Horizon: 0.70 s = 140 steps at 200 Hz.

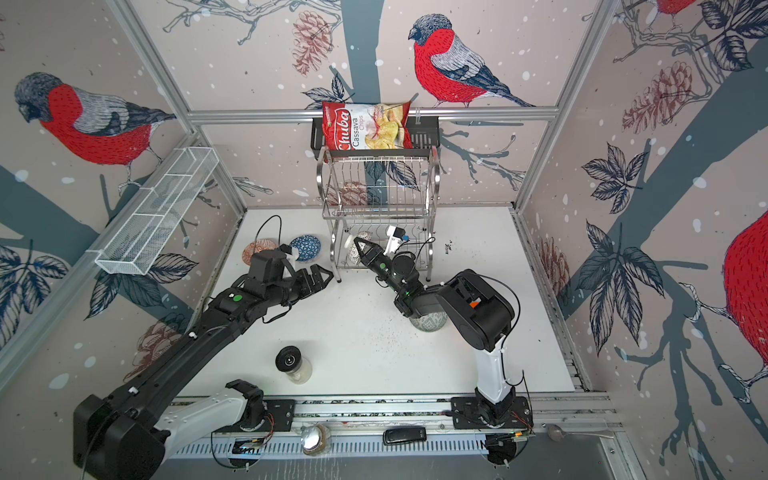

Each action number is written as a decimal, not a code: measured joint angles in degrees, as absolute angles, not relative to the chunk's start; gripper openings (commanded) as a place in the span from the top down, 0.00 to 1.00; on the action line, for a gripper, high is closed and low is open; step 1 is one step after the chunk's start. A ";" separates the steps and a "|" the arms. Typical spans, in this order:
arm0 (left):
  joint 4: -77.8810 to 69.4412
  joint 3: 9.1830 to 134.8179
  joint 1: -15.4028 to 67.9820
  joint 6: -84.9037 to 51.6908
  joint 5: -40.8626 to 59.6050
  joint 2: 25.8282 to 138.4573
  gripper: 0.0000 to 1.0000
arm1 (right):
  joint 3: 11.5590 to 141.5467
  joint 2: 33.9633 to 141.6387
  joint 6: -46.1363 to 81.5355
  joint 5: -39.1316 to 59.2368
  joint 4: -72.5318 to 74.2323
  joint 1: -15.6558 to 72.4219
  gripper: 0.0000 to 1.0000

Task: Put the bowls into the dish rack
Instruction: 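Lift the white maroon bowl with the right gripper toward the dish rack, then carry the bowl into the dish rack's lower tier with the right gripper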

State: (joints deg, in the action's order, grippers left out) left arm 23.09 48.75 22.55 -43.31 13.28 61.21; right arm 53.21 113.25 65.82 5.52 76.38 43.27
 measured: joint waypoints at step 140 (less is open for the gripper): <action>18.63 52.07 20.80 -43.03 17.02 65.47 0.03 | 69.38 125.03 68.90 7.62 74.83 40.23 1.00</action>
